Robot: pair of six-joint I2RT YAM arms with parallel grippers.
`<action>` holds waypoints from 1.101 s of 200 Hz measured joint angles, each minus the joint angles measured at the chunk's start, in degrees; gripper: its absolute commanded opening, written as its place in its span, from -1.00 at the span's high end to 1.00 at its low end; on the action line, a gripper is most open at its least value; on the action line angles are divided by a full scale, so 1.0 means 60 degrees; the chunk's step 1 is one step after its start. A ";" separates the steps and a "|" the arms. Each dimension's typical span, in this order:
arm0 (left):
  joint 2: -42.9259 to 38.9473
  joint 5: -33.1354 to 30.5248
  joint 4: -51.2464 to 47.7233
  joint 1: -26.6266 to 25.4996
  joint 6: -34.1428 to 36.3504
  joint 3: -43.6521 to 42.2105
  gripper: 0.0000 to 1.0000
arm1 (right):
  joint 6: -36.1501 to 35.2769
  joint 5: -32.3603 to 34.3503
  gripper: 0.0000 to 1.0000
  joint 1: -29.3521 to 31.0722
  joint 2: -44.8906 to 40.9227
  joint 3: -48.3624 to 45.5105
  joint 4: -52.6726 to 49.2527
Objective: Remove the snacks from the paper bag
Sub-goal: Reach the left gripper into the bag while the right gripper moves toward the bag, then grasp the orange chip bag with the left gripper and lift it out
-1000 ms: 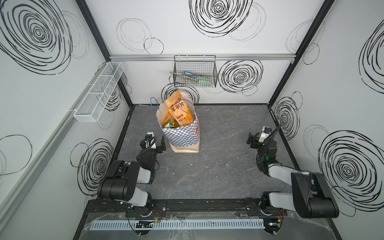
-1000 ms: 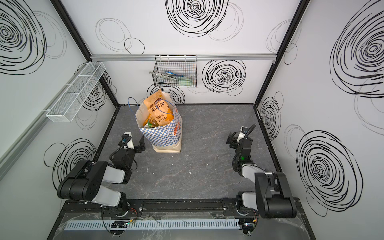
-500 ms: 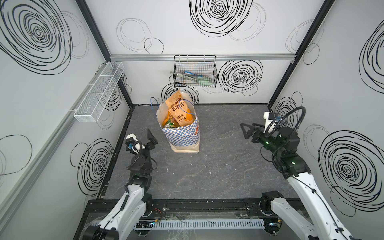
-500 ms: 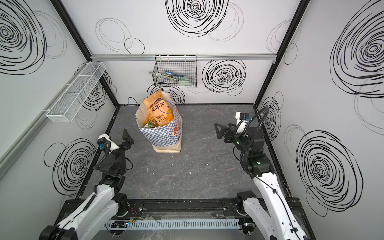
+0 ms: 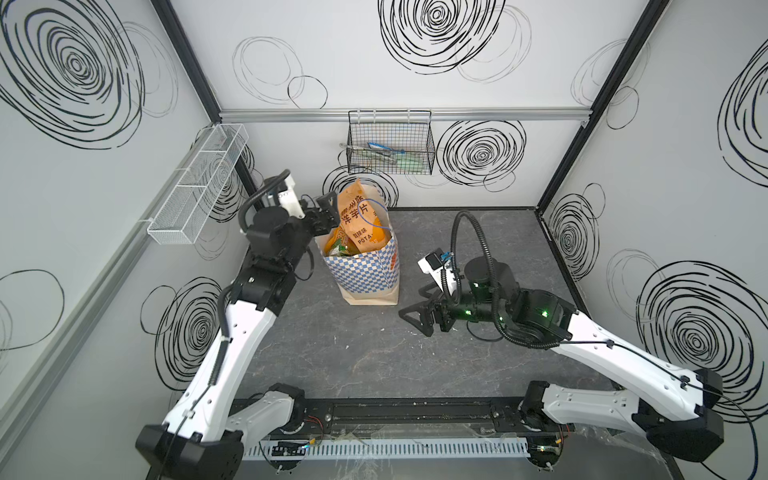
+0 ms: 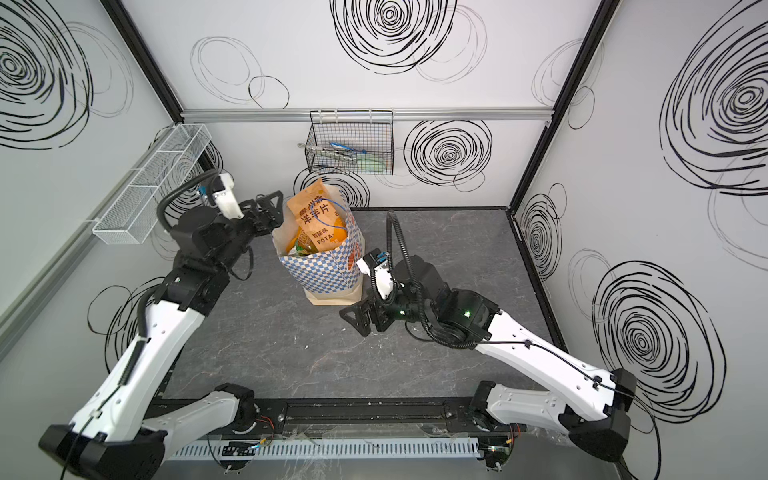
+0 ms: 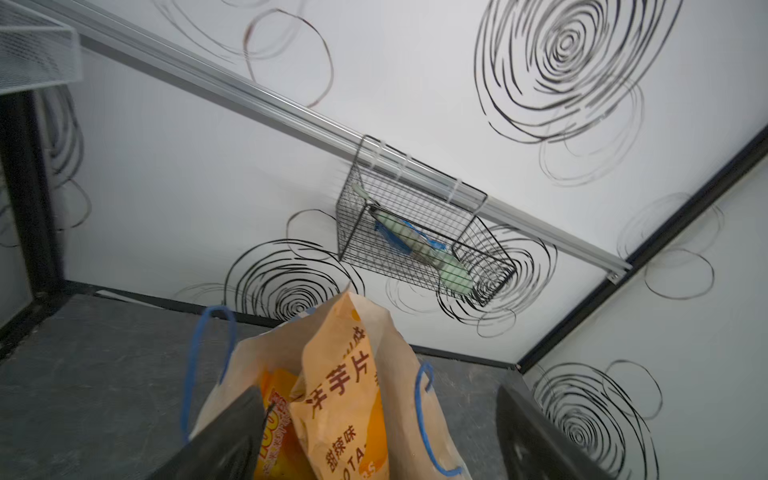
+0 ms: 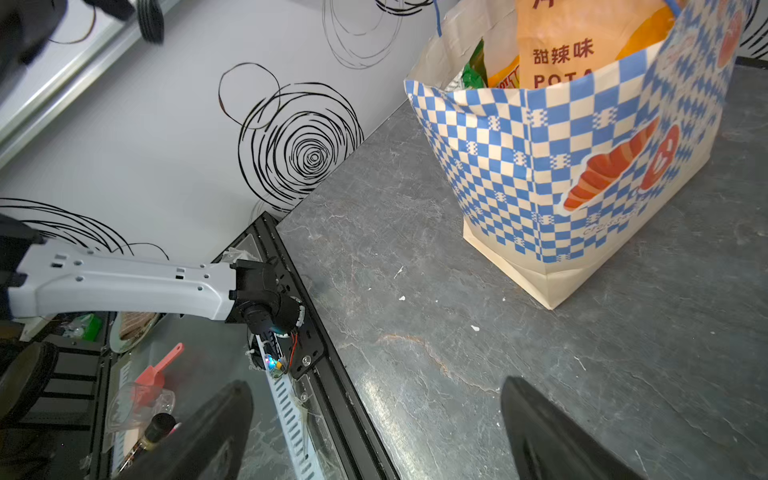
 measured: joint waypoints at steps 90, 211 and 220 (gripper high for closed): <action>0.5377 -0.0317 -0.3730 0.0120 0.1832 0.5431 -0.57 | 0.0419 0.1494 -0.95 0.1166 -0.0310 0.0637 0.0157; 0.6980 0.0382 -0.4972 0.0328 0.2095 0.5792 0.43 | 0.0495 0.1818 -0.95 0.1169 -0.0838 0.0801 -0.0291; 0.6885 0.0459 -0.4976 0.0342 0.2116 0.5792 0.56 | 0.0514 0.1851 -0.95 0.1169 -0.0838 0.0801 -0.0291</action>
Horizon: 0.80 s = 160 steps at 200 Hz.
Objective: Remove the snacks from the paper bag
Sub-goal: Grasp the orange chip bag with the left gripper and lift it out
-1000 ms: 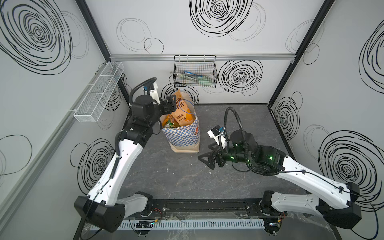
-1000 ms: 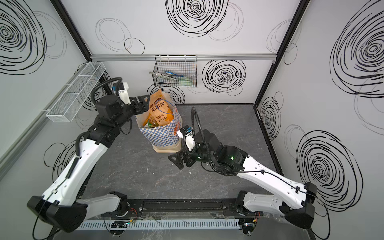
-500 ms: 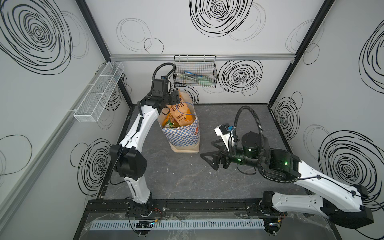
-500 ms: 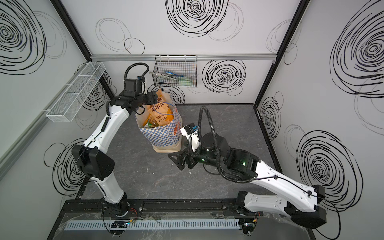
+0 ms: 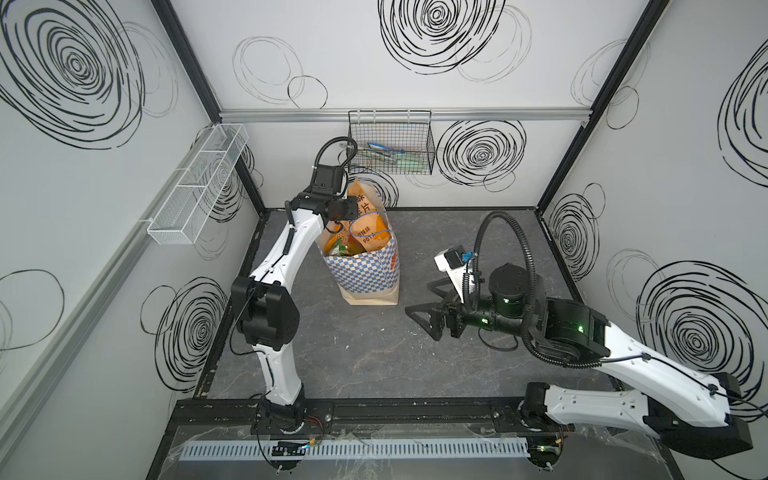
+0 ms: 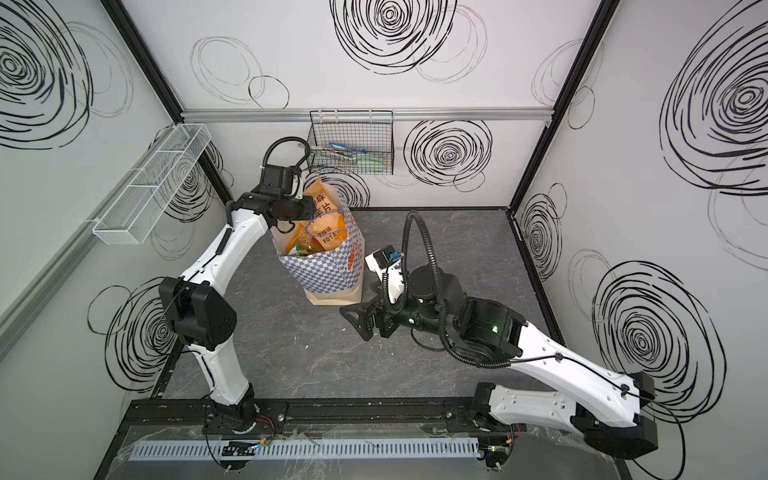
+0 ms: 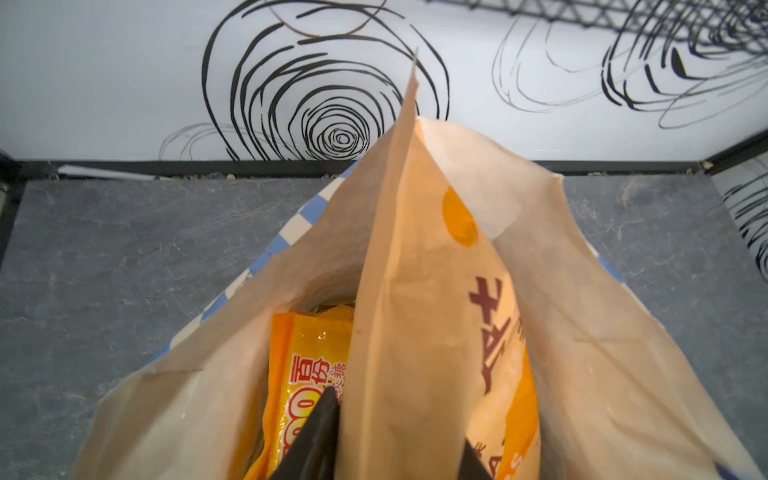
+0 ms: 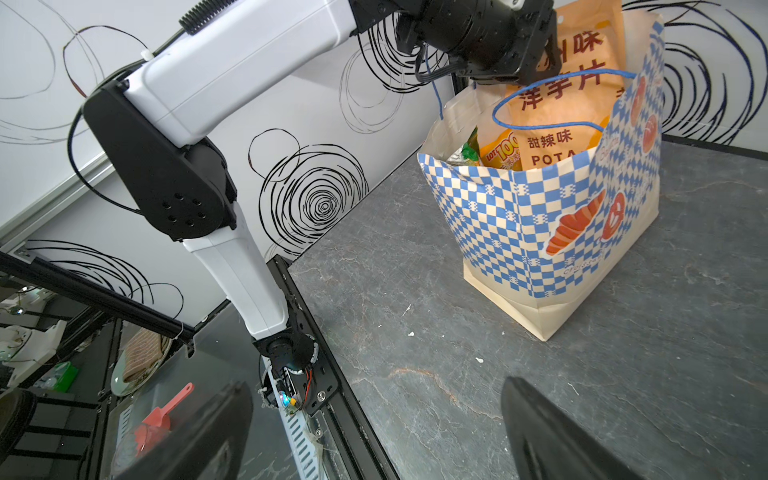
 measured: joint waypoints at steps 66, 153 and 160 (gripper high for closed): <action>-0.0914 0.0208 -0.0171 0.0189 0.0193 0.0342 1.00 | 0.0226 0.0262 -0.95 0.0000 -0.0076 0.0000 0.0011; -0.2335 -0.0736 -0.0346 -0.0557 0.0379 0.2408 1.00 | 0.0532 0.1585 -0.95 0.0000 -0.0969 -0.0025 0.0080; -0.2561 -0.1024 -0.0335 -0.0798 0.0455 0.2437 1.00 | 0.0532 0.1712 -0.95 0.0000 -0.1038 -0.0029 0.0080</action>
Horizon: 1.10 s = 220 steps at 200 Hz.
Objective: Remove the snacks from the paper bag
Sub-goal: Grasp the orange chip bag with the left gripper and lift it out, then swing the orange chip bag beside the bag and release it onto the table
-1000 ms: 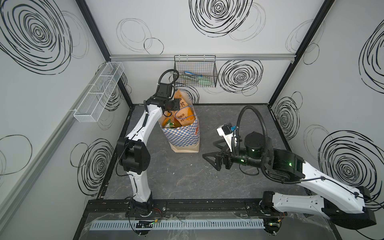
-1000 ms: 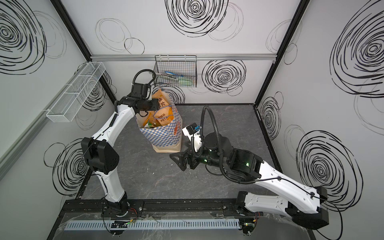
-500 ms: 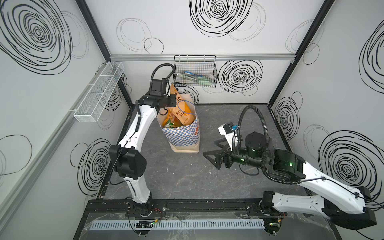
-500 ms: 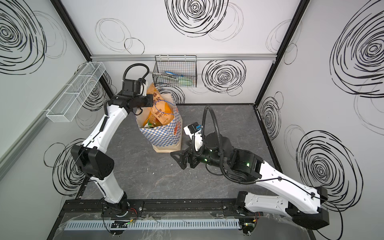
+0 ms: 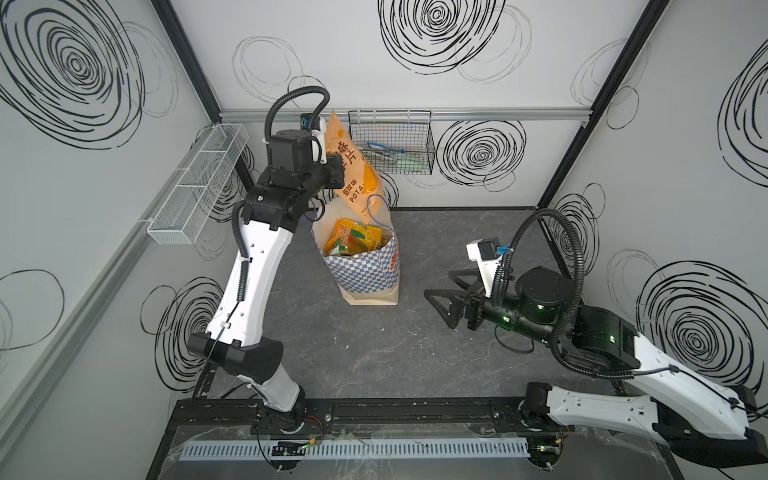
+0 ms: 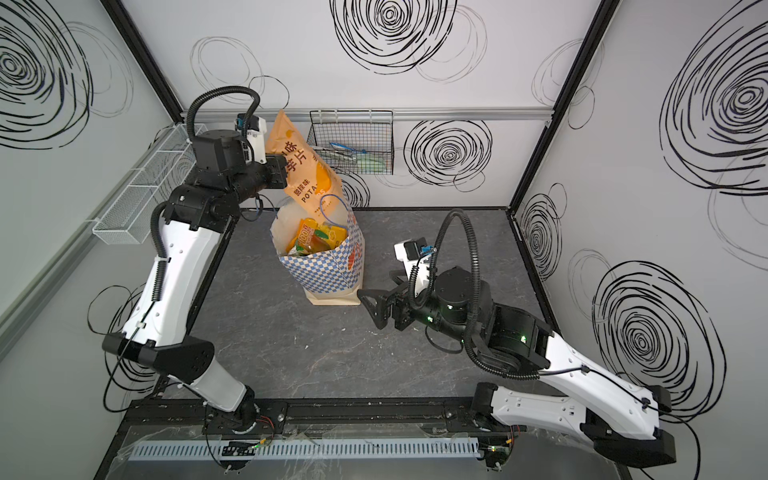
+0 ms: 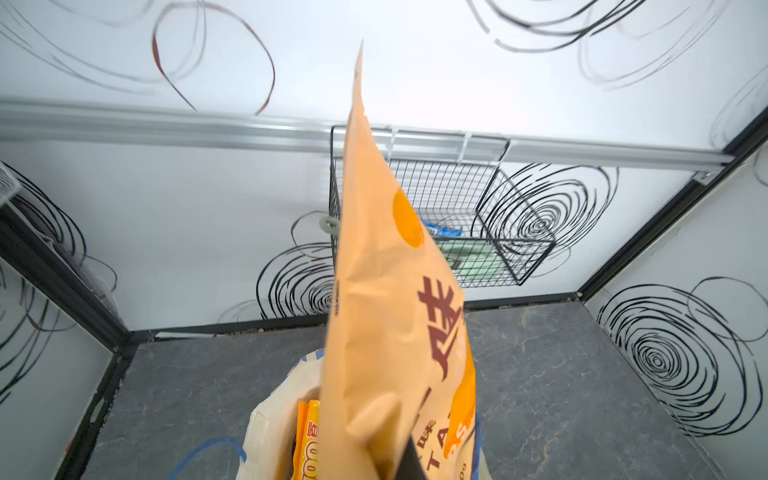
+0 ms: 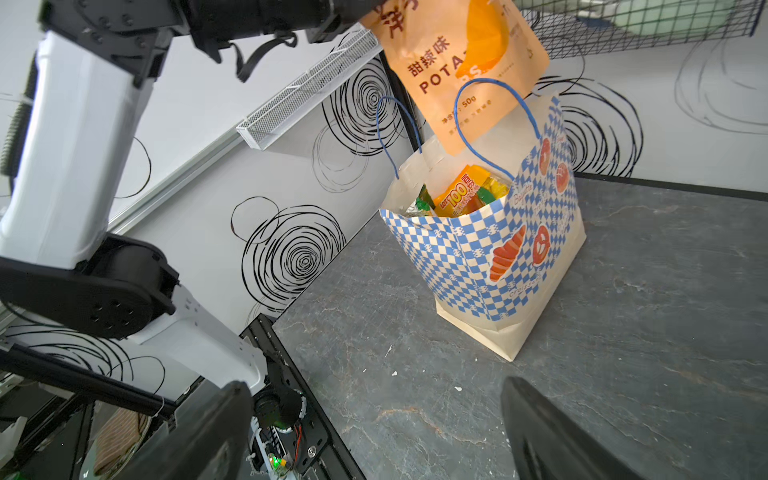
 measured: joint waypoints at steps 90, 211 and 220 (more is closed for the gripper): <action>-0.2120 -0.1851 0.2106 -0.4299 0.0532 -0.0645 1.00 | -0.0255 0.1537 -0.95 -0.0011 -0.0976 -0.0251 -0.0080; 0.0889 -0.1344 0.4623 -0.5668 -0.1075 -0.4510 1.00 | 0.0911 0.2470 -0.95 -0.0015 -0.3166 -0.1978 -0.1778; 0.1220 -0.1290 0.4809 -0.5716 -0.1195 -0.4677 1.00 | 0.1075 0.2510 -0.95 -0.0015 -0.3304 -0.2157 -0.1960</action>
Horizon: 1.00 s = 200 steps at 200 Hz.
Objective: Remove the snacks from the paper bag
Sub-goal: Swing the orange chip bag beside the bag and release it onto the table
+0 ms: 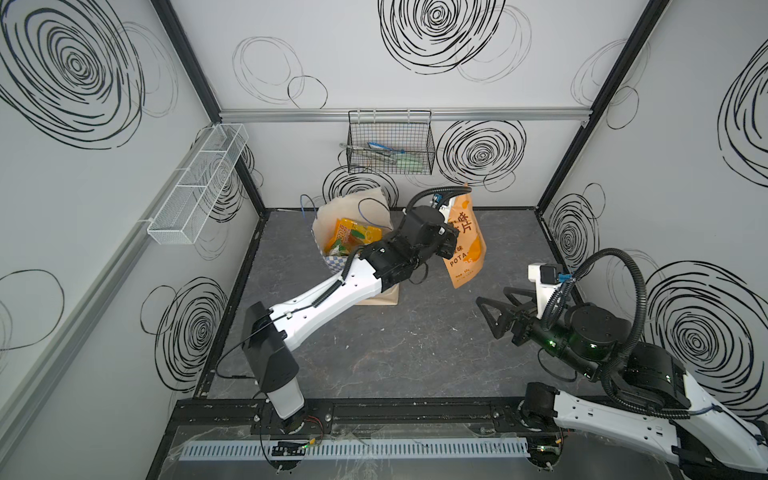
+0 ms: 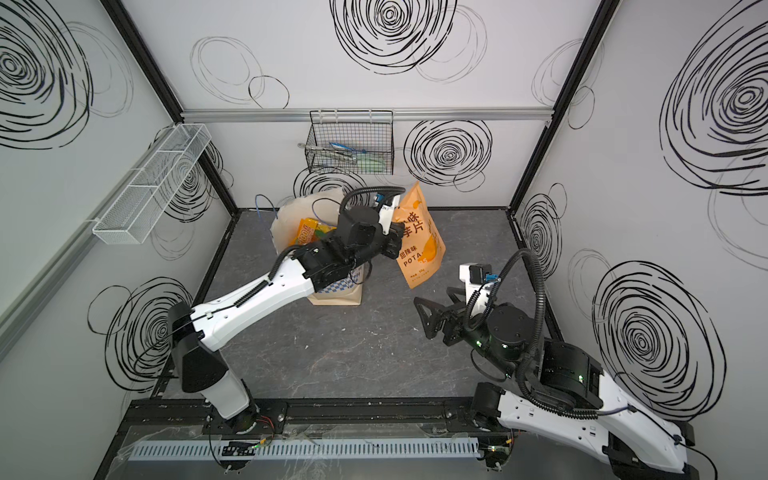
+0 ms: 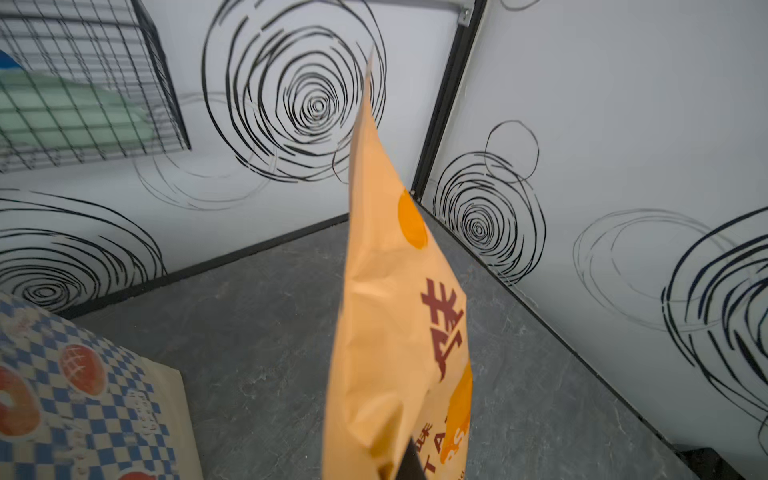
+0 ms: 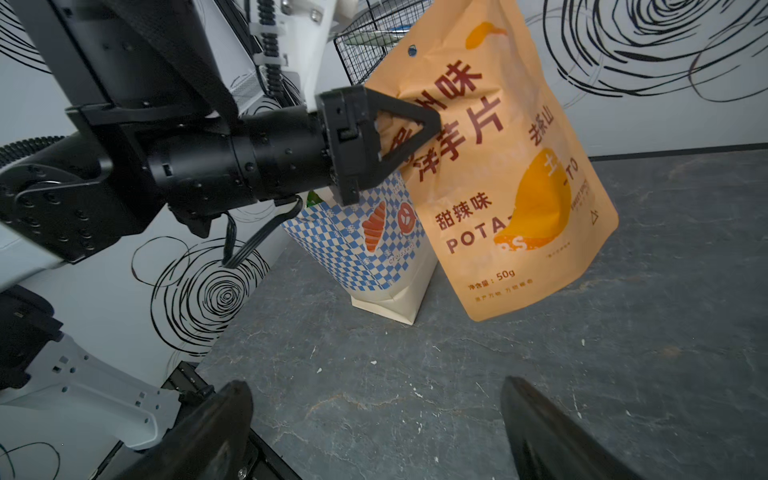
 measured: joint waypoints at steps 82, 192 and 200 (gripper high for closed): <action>0.2747 0.1137 0.1249 -0.0047 -0.0984 -0.0823 1.00 | 0.1712 0.0018 -0.95 0.0000 -0.1009 -0.1501 -0.1359; 0.2900 0.1523 0.2677 -0.0040 -0.1479 -0.2801 -0.13 | 0.2681 -0.0127 -0.95 -0.0007 -0.0892 -0.2619 -0.1676; 0.2881 0.1523 0.2696 -0.0040 -0.1475 -0.2834 -0.29 | 0.2685 -0.0146 -0.95 -0.0007 -0.0885 -0.2623 -0.1668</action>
